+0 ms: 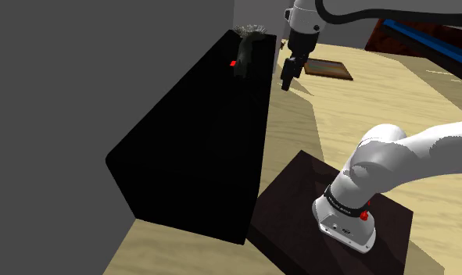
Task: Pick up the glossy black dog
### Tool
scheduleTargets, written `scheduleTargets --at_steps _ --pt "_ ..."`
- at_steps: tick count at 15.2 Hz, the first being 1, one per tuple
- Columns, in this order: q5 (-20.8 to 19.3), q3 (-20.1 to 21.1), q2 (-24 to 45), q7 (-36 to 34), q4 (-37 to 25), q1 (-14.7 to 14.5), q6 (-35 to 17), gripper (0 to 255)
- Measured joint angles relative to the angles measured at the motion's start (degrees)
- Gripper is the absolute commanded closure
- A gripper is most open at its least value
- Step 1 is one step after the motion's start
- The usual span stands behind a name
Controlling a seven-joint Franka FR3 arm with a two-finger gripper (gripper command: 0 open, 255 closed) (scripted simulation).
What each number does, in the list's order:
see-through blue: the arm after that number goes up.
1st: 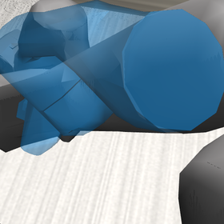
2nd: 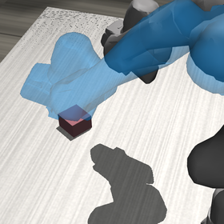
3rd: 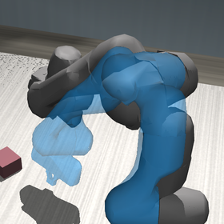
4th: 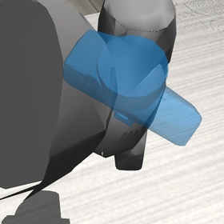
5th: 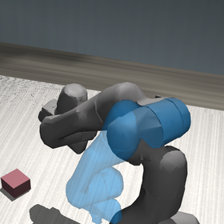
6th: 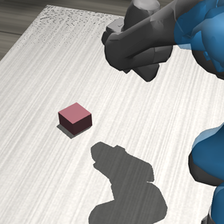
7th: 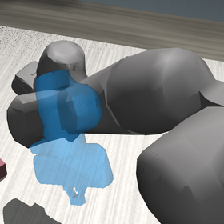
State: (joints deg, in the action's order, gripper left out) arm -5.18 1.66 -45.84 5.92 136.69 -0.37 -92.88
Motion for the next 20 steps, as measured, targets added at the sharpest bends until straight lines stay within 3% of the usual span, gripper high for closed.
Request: scheduleTargets --at_steps 4,9,20 --pt "0.0 0.6 4.9 -3.0 -3.0 1.3 -1.6 0" --pt "-0.1 2.5 16.9 -11.1 -9.9 3.9 -5.7 0" --pt "-2.8 2.5 42.8 -26.4 -32.8 8.8 -6.6 0"
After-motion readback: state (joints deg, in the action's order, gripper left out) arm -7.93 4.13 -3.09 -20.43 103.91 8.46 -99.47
